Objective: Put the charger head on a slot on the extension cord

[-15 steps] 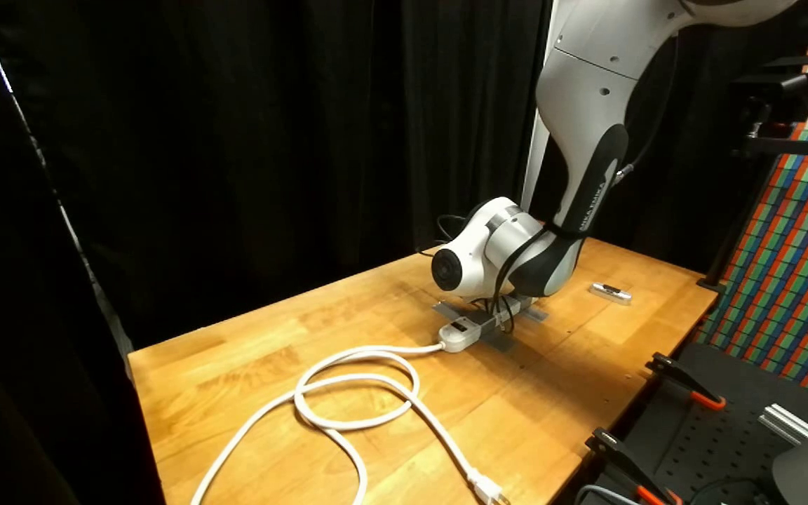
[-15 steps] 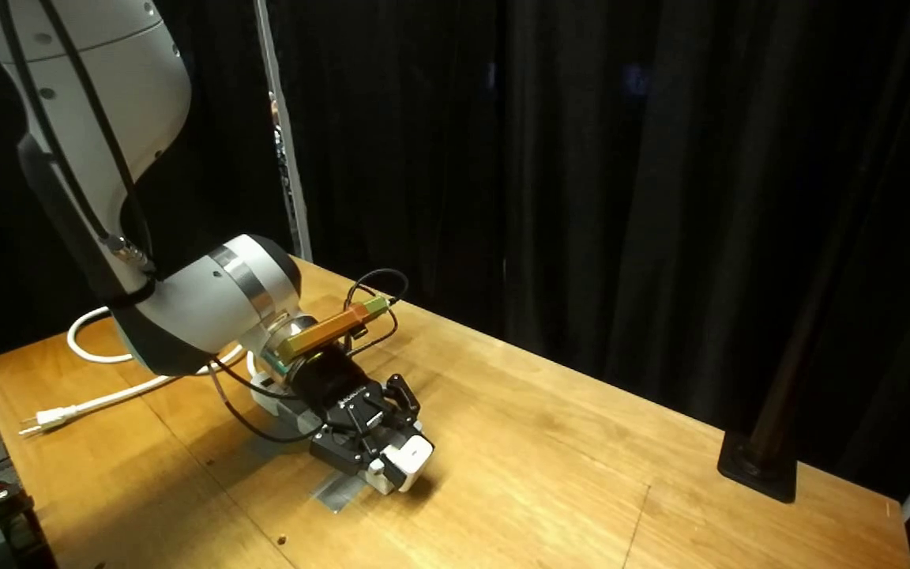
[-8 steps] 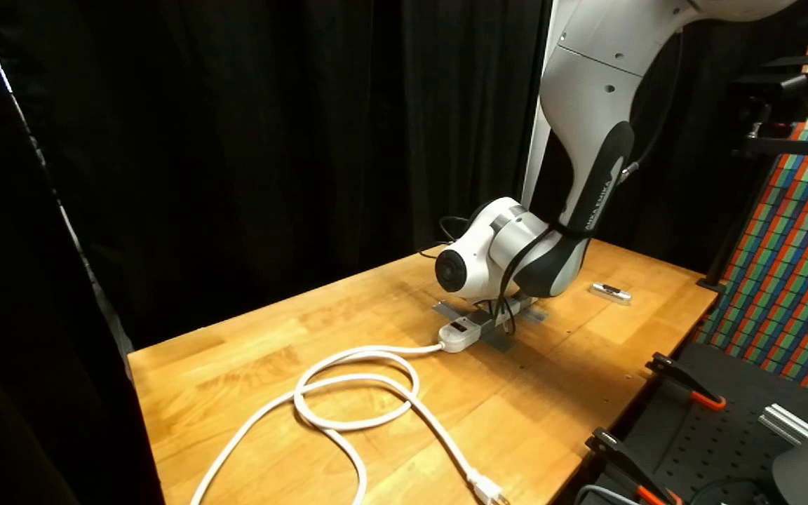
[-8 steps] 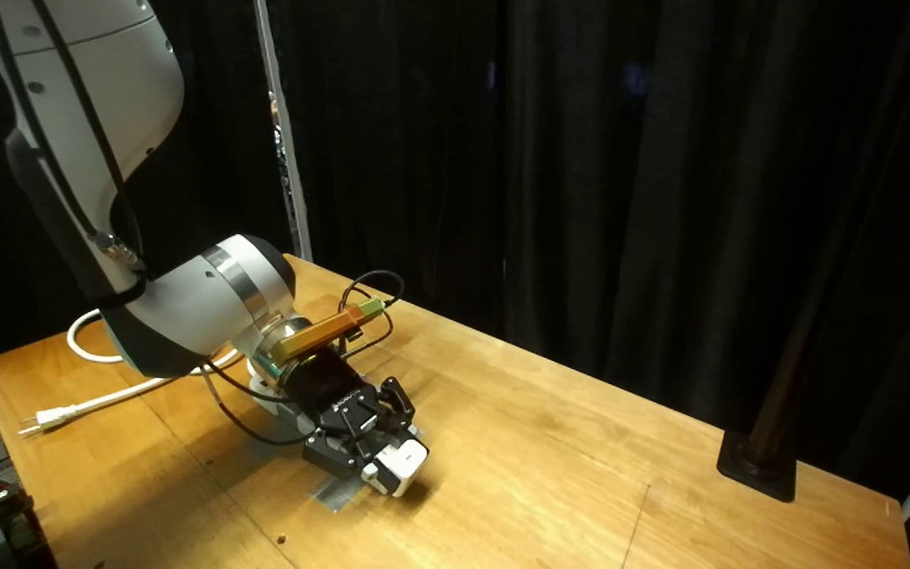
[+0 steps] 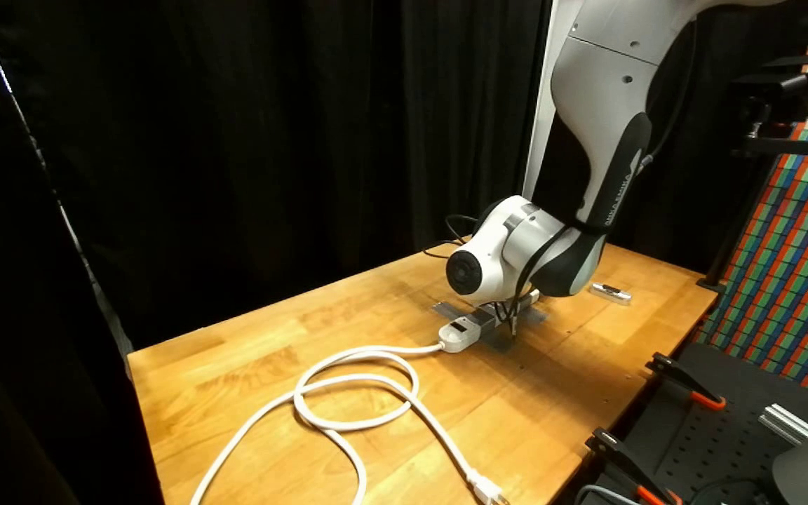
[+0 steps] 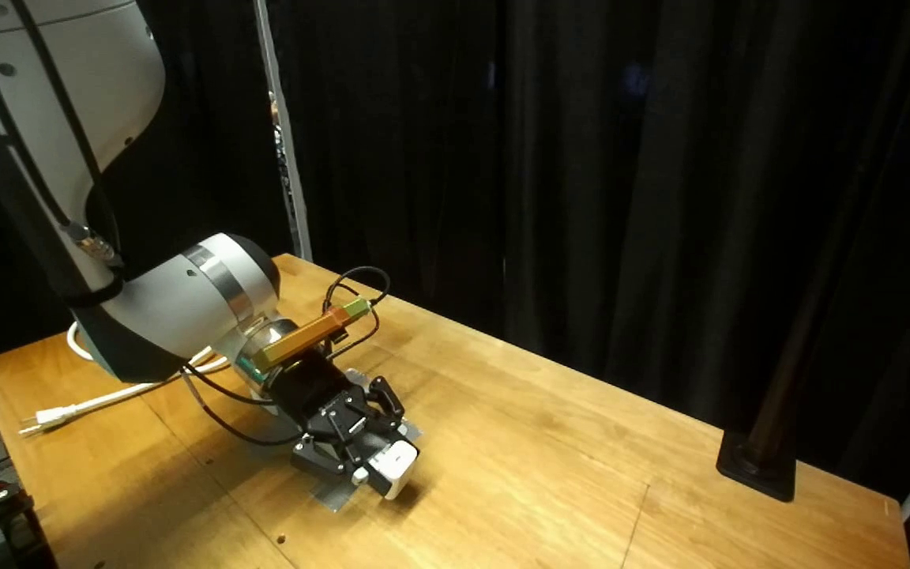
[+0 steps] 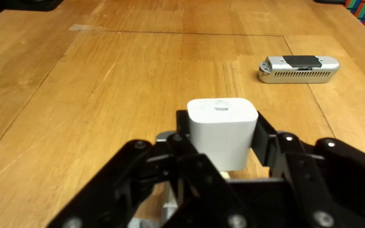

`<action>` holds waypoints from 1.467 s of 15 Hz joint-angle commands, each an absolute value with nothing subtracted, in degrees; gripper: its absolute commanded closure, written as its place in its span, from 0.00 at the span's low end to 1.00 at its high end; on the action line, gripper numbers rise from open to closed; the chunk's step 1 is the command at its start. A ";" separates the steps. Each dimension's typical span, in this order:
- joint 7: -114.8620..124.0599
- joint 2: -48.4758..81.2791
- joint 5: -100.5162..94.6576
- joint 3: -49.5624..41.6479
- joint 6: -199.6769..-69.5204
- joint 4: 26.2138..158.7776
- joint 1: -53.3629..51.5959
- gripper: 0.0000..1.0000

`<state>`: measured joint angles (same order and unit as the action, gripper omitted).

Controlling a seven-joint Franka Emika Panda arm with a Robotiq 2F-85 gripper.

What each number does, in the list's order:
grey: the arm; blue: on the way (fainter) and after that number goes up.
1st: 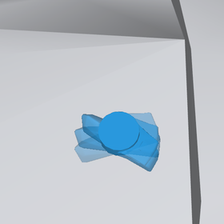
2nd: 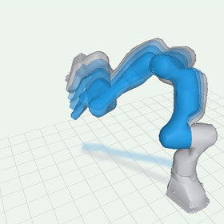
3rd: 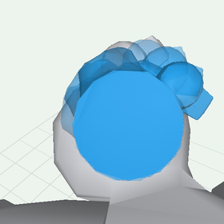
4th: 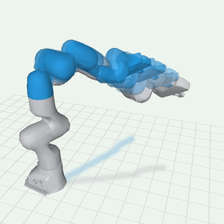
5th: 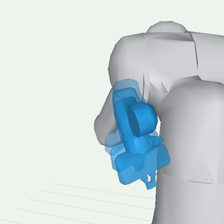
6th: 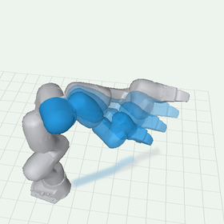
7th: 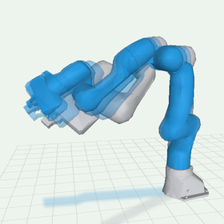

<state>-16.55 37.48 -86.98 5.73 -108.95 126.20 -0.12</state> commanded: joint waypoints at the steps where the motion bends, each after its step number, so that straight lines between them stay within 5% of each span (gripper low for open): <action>1: -12.09 35.61 -88.60 7.30 -113.25 129.60 -0.70 0.77; 16: -6.60 29.40 -88.85 9.45 -113.64 132.45 -3.78 0.77; 22: -22.15 19.78 -81.30 9.08 -131.52 133.47 3.17 0.77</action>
